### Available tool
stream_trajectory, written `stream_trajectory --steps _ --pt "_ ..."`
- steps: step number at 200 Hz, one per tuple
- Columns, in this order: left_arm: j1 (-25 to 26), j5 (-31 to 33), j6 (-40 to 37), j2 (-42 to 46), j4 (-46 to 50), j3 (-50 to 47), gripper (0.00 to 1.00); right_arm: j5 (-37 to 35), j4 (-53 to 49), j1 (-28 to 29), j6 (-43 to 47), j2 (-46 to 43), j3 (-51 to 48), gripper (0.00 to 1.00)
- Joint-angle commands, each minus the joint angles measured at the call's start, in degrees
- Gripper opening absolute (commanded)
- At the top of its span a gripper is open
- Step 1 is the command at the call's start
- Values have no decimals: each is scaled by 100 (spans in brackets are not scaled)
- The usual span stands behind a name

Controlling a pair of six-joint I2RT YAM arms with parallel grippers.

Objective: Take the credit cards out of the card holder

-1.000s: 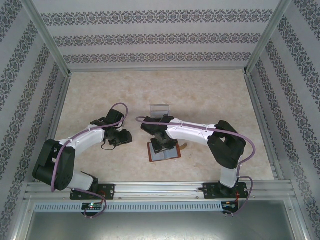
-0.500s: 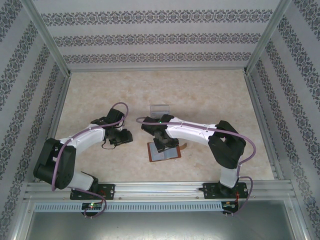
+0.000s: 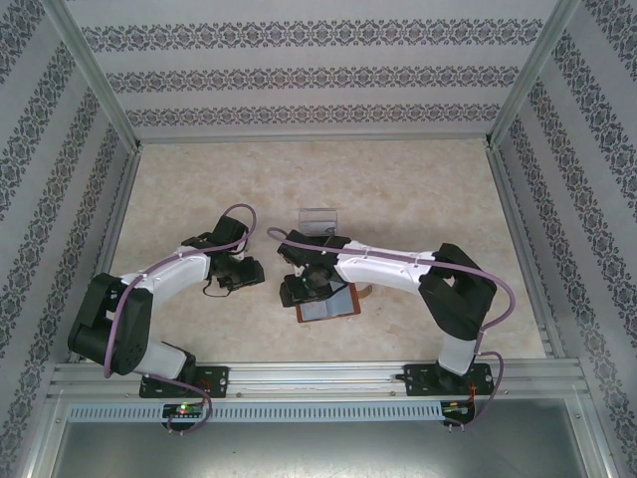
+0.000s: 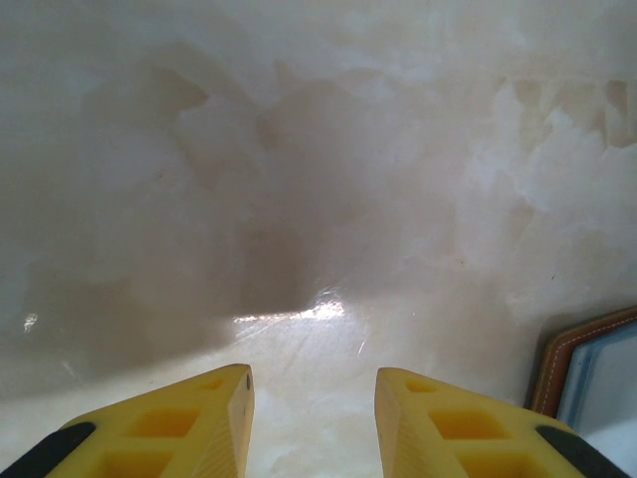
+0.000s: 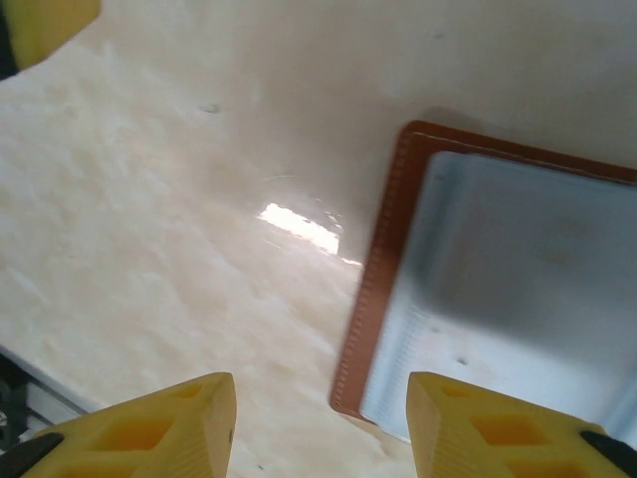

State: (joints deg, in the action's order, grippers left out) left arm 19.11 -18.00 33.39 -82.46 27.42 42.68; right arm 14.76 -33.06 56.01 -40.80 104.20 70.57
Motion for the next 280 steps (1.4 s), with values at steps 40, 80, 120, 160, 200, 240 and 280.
stream_trajectory --steps 40,80,120,160,200,240,280 --pt "49 -71 -38 -34 -17 85 38 296 432 -151 -174 300 -425 49" --pt "57 -72 -43 -22 -17 78 38 58 270 -187 -189 157 -574 49" --pt "61 -70 -47 -33 -17 91 38 7 256 -237 -211 -91 -701 49" --pt "64 -64 -43 -45 -17 92 38 236 487 -283 -209 -207 -822 49" --pt "74 -49 -34 -43 -18 77 38 237 598 -309 -216 -352 -903 49" --pt "71 -61 -29 -59 -26 94 38 290 730 -345 -218 -479 -1023 49" --pt "82 -60 -29 -98 -35 116 38 91 630 -397 -193 -424 -1080 49"
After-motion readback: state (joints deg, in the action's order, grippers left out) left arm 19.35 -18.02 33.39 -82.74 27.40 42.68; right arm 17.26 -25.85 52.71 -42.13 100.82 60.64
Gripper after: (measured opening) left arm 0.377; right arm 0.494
